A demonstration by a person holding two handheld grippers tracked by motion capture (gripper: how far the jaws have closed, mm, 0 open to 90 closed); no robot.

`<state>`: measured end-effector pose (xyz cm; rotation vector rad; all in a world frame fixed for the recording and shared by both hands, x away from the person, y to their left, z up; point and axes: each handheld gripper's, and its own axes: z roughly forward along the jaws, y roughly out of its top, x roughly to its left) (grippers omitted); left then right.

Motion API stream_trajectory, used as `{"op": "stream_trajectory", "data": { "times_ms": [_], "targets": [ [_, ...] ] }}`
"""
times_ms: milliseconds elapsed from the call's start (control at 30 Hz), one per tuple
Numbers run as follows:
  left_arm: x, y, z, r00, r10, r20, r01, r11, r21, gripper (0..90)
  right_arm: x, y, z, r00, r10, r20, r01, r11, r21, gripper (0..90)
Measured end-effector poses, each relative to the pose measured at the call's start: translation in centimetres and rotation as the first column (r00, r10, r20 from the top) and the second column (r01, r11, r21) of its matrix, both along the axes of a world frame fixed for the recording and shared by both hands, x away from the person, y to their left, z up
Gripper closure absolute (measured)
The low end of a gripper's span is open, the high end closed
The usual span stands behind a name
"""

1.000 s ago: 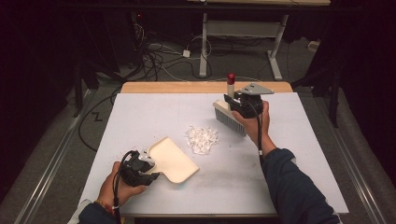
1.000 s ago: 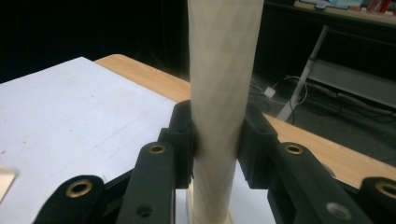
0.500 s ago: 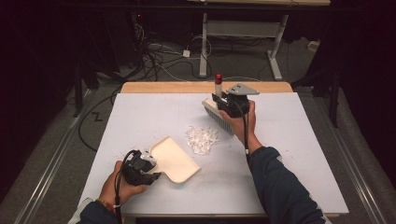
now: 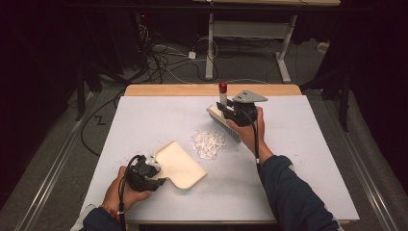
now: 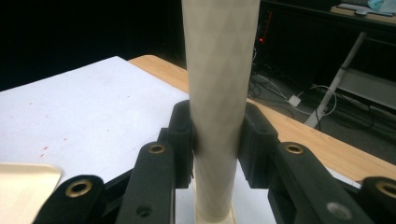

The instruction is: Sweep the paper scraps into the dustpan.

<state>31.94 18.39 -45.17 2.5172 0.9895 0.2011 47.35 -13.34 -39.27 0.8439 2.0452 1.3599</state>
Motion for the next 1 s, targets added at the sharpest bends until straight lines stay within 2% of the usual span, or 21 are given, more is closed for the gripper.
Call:
{"op": "stream_trajectory", "data": {
  "times_ms": [100,233,433,600,700,867,1000],
  "targets": [
    [0.3,-0.1,0.5,0.9997,0.005,-0.024,-0.005,1.0000,0.001,63.5,-0.5,0.3,-0.1,0.9999,0.016,0.007,-0.015,1.000,-0.004,70.2],
    [0.8,-0.9,0.9,0.9997,-0.004,-0.024,0.005,0.9990,0.044,63.5,-0.9,0.8,-0.3,0.9997,0.023,0.007,-0.023,1.000,0.003,69.7],
    [1.1,-1.1,0.4,0.9994,-0.002,-0.035,0.004,0.9990,0.045,63.5,-1.9,1.3,-0.6,0.9984,0.055,0.014,-0.055,0.998,-0.002,69.2],
    [1.2,-1.3,0.3,0.9996,-0.001,-0.029,0.002,0.9990,0.045,63.5,-2.9,1.5,-0.9,0.9962,0.086,0.015,-0.087,0.996,0.030,68.9],
    [1.2,-1.3,0.2,0.9995,0.002,-0.033,0.000,0.9991,0.042,63.5,-3.2,1.6,-1.0,0.9951,0.097,0.022,-0.097,0.995,0.027,68.9],
    [1.4,-1.3,0.1,0.9994,-0.001,-0.035,0.002,0.9988,0.049,63.5,-3.8,1.8,-0.9,0.9922,0.123,0.018,-0.124,0.991,0.058,69.3],
    [1.6,-1.5,0.0,0.9992,0.004,-0.040,-0.002,0.9989,0.046,63.5,-4.2,2.2,-1.0,0.9907,0.135,0.018,-0.136,0.989,0.063,69.2]
  ]
}}
